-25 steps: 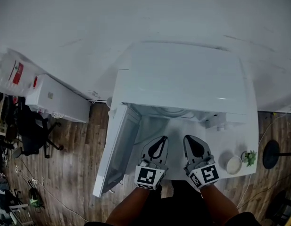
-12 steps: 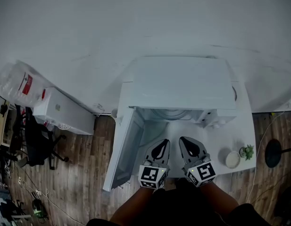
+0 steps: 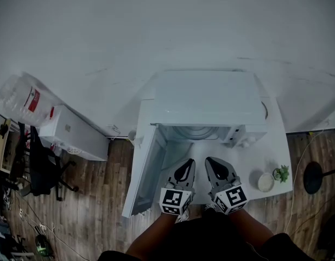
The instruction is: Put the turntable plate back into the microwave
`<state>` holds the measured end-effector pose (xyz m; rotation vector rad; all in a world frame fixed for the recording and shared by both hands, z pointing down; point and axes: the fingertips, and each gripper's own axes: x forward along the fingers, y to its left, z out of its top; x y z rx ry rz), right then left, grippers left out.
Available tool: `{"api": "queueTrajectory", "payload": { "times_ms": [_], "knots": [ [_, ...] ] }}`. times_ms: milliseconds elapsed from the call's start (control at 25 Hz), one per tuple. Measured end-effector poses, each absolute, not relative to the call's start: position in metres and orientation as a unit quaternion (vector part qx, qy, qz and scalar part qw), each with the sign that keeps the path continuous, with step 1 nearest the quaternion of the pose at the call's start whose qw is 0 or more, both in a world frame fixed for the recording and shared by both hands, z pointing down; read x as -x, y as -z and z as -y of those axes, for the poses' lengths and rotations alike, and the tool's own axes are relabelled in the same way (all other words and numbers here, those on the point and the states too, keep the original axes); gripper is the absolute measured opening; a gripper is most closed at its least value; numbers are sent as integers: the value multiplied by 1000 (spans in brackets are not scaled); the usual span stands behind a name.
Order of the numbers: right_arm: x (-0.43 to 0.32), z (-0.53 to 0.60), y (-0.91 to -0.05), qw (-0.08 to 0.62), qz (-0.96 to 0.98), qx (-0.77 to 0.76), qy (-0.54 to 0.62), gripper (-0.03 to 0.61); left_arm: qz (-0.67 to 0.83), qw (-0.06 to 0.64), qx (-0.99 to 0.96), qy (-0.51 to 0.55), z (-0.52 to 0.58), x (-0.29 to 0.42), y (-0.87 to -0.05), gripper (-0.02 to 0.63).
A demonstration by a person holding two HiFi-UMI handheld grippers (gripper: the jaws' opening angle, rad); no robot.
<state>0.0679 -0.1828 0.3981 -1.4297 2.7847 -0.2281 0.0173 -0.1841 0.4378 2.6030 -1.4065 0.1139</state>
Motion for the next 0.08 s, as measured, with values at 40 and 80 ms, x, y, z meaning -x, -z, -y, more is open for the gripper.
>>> {"api": "queueTrajectory", "payload": {
  "times_ms": [40,80],
  "knots": [
    [-67,183,-397,2,-887,456,71,18,474,94,-875,-38,184,-16,-437,31],
    [-66,184,-396,2,-887,457,70,17,475,98,-874,-38,183,-15,-436,31]
  ]
}}
